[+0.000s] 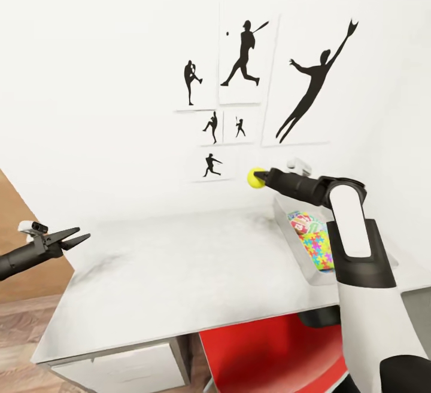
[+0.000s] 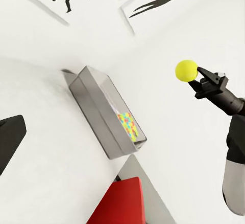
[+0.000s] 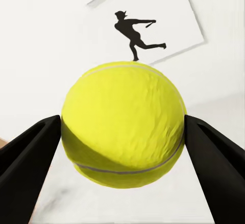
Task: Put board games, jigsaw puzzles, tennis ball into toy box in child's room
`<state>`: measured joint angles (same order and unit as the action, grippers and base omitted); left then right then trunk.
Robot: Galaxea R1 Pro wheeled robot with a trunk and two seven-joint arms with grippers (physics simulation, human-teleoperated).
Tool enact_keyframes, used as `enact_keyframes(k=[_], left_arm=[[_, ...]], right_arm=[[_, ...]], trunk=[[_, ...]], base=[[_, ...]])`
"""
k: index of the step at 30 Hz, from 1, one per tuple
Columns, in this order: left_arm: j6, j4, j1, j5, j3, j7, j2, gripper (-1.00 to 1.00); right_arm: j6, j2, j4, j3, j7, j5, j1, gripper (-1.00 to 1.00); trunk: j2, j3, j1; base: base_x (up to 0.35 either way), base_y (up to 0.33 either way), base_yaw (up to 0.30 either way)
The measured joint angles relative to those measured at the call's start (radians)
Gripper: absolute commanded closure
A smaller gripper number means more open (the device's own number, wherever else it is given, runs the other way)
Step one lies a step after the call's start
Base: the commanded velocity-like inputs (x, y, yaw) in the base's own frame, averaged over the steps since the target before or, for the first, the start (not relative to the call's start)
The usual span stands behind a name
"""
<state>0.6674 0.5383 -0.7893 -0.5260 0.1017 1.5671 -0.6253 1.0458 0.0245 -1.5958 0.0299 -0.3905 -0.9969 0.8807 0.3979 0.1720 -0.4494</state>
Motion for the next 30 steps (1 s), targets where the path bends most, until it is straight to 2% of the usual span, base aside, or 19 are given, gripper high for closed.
enact_keyframes(k=[7, 30], left_arm=[[0.0, 0.001, 0.0, 0.0, -0.001, 0.0, 0.002, -1.0], [0.002, 0.001, 0.0, -0.003, -0.001, 0.0, -0.001, -1.0]], right_arm=[[0.0, -0.009, -0.001, 0.003, 0.0, 0.0, -0.005, 1.0], [0.0, -0.006, -0.001, 0.001, 0.0, 0.0, -0.012, 1.0]], trunk=[[0.0, -0.002, 0.0], [0.0, -0.019, 0.0]], base=[[0.0, 0.0, -0.18], [0.0, 0.0, -0.273]])
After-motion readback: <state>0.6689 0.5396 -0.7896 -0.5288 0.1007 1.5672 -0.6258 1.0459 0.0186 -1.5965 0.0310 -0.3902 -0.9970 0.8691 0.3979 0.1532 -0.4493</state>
